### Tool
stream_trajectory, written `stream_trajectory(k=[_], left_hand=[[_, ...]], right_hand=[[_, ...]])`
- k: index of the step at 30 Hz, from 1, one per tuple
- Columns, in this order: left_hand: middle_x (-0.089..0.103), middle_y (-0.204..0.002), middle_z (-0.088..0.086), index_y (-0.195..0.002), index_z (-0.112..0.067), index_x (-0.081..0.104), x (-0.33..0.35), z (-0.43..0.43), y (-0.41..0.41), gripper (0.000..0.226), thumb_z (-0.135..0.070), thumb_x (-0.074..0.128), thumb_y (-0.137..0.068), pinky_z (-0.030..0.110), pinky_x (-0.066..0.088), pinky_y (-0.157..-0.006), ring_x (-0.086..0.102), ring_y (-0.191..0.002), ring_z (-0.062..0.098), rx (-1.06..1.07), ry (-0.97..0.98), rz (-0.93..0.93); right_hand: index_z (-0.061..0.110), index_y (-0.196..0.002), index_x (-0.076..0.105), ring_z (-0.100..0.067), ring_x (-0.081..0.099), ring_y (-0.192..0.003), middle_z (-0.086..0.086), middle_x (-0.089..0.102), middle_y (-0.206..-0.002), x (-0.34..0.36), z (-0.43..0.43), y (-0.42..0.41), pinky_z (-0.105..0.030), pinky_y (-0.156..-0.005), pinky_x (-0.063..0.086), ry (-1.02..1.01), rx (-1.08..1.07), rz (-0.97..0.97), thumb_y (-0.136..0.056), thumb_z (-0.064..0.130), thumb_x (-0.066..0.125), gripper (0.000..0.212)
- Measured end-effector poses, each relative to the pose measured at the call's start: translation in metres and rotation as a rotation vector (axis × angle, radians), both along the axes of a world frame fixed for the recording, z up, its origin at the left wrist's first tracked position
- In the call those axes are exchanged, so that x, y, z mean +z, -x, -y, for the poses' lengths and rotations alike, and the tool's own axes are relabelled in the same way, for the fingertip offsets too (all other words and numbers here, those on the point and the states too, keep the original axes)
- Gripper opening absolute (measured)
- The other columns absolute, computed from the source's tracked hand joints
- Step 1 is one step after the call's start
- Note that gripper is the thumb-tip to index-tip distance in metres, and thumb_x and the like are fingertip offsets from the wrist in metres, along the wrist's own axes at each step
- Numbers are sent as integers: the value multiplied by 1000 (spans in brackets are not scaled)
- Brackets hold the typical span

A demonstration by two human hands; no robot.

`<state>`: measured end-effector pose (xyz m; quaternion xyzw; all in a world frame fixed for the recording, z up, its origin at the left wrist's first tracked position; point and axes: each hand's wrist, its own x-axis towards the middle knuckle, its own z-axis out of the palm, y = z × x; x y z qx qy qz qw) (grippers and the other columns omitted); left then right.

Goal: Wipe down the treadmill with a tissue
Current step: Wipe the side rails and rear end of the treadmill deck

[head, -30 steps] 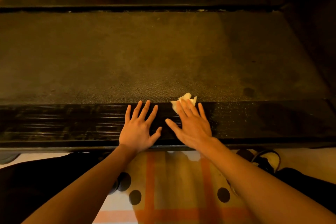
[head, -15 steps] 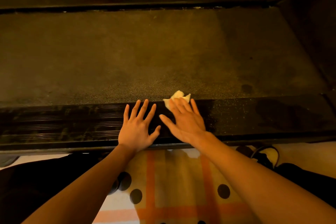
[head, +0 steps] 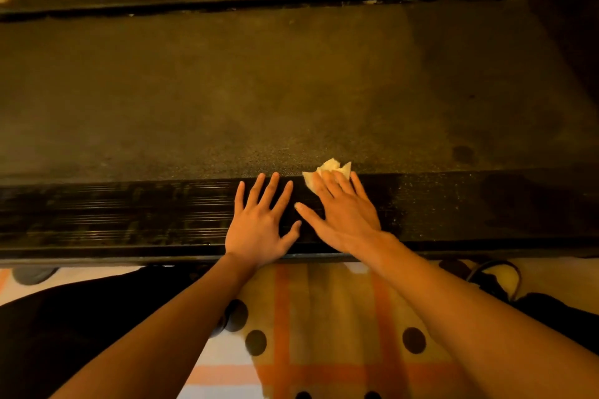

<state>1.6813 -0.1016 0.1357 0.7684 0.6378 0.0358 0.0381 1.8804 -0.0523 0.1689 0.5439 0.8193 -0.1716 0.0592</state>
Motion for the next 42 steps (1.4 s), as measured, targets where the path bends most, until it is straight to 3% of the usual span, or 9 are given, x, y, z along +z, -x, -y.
stream_trajectory(k=[7,12,16,20,24,30,34,38,42], left_hand=[[26,-169,12,-163,-22,29,-3,-1,0,79,-68,29,-99,64,13,-125,18,-157,37,0,-10,-8],[26,-169,12,-163,-23,28,-3,1,1,82,-72,31,-98,64,13,-125,16,-158,37,-6,8,4],[26,-169,11,-164,-23,28,-1,0,1,79,-68,33,-98,64,13,-125,17,-158,36,-1,3,-2],[24,-170,10,-164,-24,28,0,1,0,78,-68,29,-99,64,14,-124,16,-158,35,-2,8,-12],[25,-170,11,-164,-24,28,-1,1,-1,78,-67,29,-100,64,15,-124,16,-158,35,8,8,-10],[24,-170,10,-164,-25,27,-1,1,0,81,-74,18,-99,63,13,-125,14,-158,35,7,22,8],[24,-170,10,-164,-25,27,0,1,-1,79,-71,27,-99,63,14,-125,16,-158,34,12,19,1],[27,-169,10,-163,-24,30,0,1,-1,77,-68,30,-99,63,15,-125,19,-157,35,11,5,3],[27,-169,11,-163,-24,30,-1,1,-1,77,-68,30,-99,63,15,-125,18,-157,35,8,2,-2]], right_hand=[[20,-167,5,-23,-5,-160,-5,5,-174,4,0,-85,-48,-129,-5,-19,-247,86,-78,87,-21,115],[17,-167,5,-21,-13,-160,-5,0,-174,0,9,25,-46,-129,-9,37,-68,-40,-86,83,-7,105],[22,-167,5,-14,-17,-158,2,-5,-174,-1,8,-15,-46,-129,-9,-22,11,7,-83,84,-16,107],[23,-167,0,-14,-15,-158,1,-7,-174,-2,3,-112,-45,-129,-10,-60,-163,118,-76,87,-26,115],[19,-166,-4,-21,-18,-158,-6,-12,-173,2,0,-101,-46,-129,-10,2,-334,77,-73,89,-25,118],[20,-166,-5,-20,-30,-154,-4,-20,-171,-3,30,10,-46,-128,-12,31,-109,-78,-79,87,-18,111],[26,-167,2,-13,-23,-156,5,-12,-173,-3,32,-31,-48,-128,-10,-31,-29,-48,-86,84,-12,101],[25,-166,-4,-15,-21,-157,1,-14,-173,-2,13,-104,-47,-127,-13,-59,-231,83,-80,84,-23,106],[20,-165,-8,-23,-25,-156,-5,-16,-172,-1,8,-79,-48,-127,-13,15,-393,32,-79,87,-19,109]])
